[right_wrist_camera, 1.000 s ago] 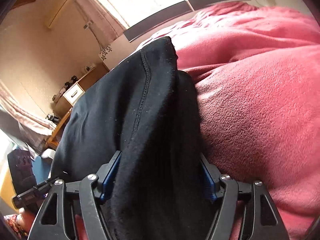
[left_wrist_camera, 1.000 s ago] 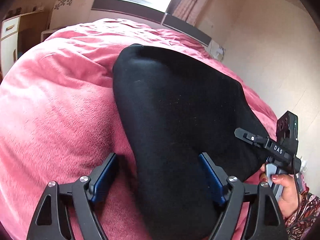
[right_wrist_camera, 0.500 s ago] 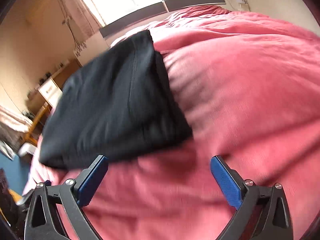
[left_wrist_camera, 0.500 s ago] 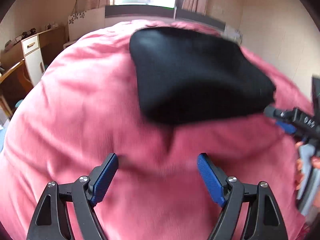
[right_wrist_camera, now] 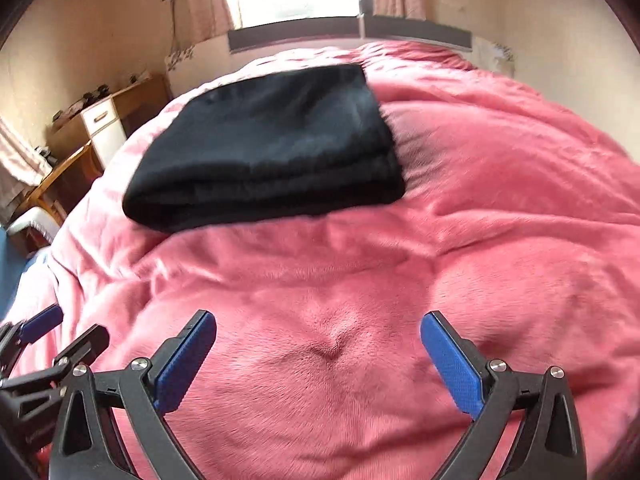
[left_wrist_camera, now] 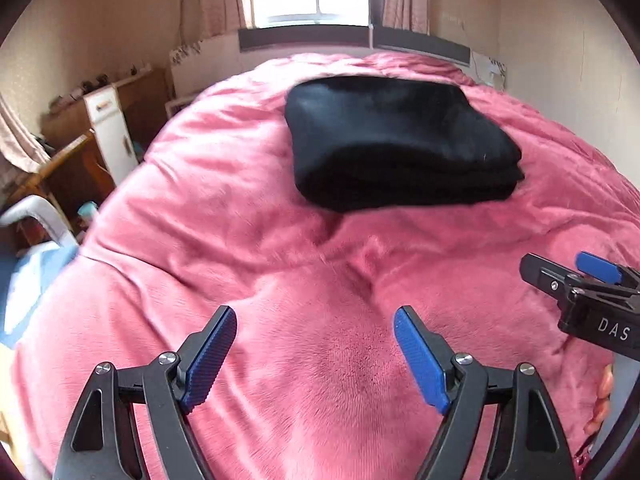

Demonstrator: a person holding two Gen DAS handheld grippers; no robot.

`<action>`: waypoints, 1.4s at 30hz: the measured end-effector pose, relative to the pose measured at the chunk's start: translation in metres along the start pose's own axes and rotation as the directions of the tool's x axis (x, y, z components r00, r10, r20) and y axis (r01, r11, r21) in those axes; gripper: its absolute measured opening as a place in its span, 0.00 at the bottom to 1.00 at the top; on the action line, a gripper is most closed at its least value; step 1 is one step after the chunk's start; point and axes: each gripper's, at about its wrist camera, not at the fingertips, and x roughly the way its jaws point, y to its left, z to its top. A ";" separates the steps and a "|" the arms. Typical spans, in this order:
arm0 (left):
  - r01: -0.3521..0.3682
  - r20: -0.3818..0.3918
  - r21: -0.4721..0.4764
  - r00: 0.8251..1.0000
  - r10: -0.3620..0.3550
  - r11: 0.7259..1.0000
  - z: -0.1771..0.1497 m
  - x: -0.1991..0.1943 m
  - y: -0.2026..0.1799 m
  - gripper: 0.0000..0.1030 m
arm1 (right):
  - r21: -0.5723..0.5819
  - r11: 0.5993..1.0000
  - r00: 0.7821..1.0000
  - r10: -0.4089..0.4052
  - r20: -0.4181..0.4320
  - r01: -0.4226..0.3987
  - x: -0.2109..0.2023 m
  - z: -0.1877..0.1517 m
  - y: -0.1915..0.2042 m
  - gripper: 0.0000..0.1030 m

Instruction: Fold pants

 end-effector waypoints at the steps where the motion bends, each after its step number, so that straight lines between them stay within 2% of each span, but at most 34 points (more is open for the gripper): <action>1: -0.015 0.024 -0.005 1.000 0.015 1.000 0.001 -0.012 0.000 0.80 | 0.005 1.000 1.000 -0.015 0.009 0.015 -0.010 0.000 0.002 1.00; 3: -0.020 0.068 -0.028 0.997 0.022 0.999 0.006 -0.029 0.002 0.80 | 0.012 1.000 0.999 -0.028 0.036 0.028 -0.031 0.003 0.008 1.00; 6: 0.010 0.127 -0.079 0.992 0.000 0.997 0.016 -0.057 0.008 0.80 | 0.008 1.000 0.994 0.001 0.105 -0.002 -0.068 -0.004 0.014 1.00; 11: -0.006 0.184 -0.148 0.982 0.034 0.989 0.021 -0.084 0.022 0.80 | -0.025 0.997 0.986 -0.064 0.155 0.068 -0.101 -0.002 0.037 1.00; 16: -0.016 0.138 -0.129 0.990 0.034 0.991 0.025 -0.086 0.023 0.80 | -0.049 0.996 0.984 -0.067 0.166 0.076 -0.111 -0.006 0.044 1.00; 22: -0.018 0.132 -0.098 0.991 0.031 0.995 0.020 -0.085 0.018 0.80 | -0.051 0.996 0.981 -0.069 0.180 0.079 -0.118 -0.010 0.047 1.00; 42: 0.008 0.099 -0.125 0.995 0.004 0.992 0.019 -0.080 0.022 0.80 | -0.055 0.998 0.985 -0.035 0.166 0.044 -0.117 -0.011 0.042 1.00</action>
